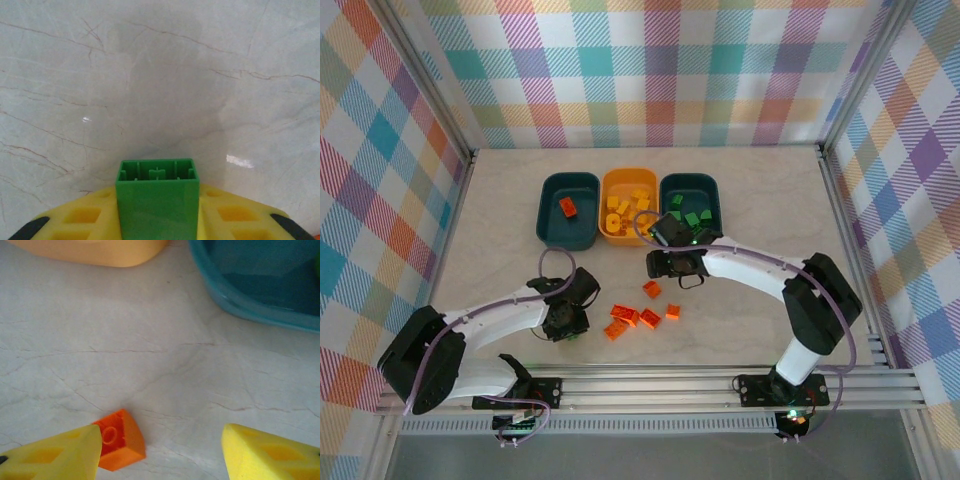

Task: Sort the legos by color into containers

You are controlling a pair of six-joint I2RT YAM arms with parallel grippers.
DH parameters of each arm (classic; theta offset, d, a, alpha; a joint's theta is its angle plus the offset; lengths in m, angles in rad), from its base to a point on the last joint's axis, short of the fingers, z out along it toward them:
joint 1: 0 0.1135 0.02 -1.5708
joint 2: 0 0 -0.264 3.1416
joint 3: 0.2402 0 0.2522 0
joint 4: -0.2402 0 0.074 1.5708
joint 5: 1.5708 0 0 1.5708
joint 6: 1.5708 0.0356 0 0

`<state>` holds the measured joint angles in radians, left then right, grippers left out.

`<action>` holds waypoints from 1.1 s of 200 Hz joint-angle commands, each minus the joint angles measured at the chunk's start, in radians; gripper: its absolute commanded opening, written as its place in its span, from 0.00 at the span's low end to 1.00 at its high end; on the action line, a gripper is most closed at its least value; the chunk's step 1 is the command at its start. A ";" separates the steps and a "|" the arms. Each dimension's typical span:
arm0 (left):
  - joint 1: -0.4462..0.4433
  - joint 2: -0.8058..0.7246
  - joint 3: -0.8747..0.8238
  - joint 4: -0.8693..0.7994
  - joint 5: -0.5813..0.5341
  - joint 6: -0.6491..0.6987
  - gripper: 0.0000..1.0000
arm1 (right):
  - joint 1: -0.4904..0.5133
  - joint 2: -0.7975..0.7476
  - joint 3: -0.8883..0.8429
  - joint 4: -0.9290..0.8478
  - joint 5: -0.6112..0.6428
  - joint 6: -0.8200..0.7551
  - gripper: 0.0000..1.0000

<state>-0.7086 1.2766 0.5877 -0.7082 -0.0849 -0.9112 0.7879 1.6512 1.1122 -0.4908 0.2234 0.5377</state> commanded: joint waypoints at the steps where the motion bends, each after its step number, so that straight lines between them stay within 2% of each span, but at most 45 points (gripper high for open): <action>1: -0.017 0.050 -0.006 0.177 0.034 0.034 0.29 | -0.026 -0.051 -0.036 -0.007 0.018 -0.018 0.65; 40: -0.016 0.033 0.103 0.104 -0.011 0.114 0.26 | -0.070 -0.106 -0.069 -0.016 0.022 -0.026 0.65; 80: -0.017 0.081 0.348 0.066 -0.085 0.251 0.26 | -0.177 -0.208 -0.147 -0.031 0.007 -0.030 0.65; 105: -0.014 0.226 0.538 0.103 -0.040 0.314 0.26 | -0.260 -0.272 -0.212 -0.015 -0.040 -0.009 0.65; 135: -0.016 0.460 0.809 0.162 0.061 0.382 0.26 | -0.310 -0.317 -0.274 -0.014 -0.061 0.026 0.65; 184: -0.015 0.876 1.386 0.047 0.124 0.458 0.25 | -0.366 -0.465 -0.336 -0.078 -0.053 0.032 0.66; 220: -0.010 1.041 1.600 -0.016 0.138 0.464 0.27 | -0.386 -0.556 -0.350 -0.121 -0.041 0.029 0.67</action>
<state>-0.7132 2.2555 2.0800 -0.6315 0.0227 -0.4808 0.4114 1.1408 0.7795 -0.5625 0.1757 0.5610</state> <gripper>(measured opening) 0.307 0.669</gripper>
